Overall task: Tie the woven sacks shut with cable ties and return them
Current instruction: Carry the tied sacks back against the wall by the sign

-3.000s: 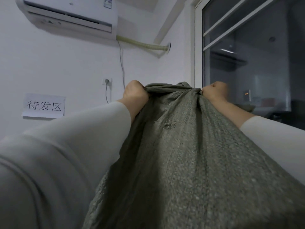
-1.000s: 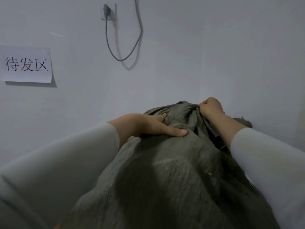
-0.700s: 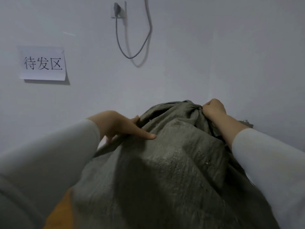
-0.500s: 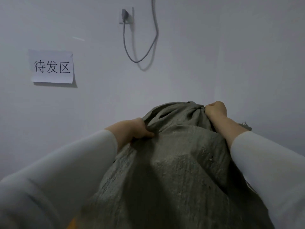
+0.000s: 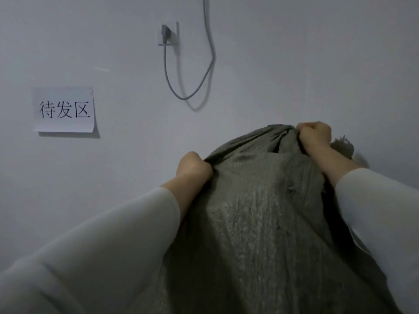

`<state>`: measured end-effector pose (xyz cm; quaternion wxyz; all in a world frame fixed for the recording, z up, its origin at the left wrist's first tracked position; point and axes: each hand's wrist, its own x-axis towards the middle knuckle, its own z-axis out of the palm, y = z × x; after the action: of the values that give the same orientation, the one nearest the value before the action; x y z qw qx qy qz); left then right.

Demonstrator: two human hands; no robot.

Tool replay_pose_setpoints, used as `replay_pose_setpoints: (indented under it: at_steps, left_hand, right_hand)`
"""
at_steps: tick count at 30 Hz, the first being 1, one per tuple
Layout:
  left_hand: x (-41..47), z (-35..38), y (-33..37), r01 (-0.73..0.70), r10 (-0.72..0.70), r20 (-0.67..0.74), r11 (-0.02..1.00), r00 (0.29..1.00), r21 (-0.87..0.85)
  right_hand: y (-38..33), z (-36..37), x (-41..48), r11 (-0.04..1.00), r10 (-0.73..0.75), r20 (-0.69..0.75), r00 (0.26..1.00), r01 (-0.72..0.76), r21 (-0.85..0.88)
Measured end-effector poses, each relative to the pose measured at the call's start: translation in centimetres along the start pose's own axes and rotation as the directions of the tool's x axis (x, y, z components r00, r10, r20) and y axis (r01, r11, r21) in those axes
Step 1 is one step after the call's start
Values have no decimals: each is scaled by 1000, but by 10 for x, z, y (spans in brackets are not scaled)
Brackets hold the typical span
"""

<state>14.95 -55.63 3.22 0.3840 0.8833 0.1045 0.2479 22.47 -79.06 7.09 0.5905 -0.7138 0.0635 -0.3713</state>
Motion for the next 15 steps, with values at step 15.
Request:
replay_pose_setpoints:
  at_steps: [15]
  left_hand:
    - [-62,13,-46,232,-174,361,965,916,-124]
  right_hand:
    - [63,-31,-66,892,17,284,959,114,-438]
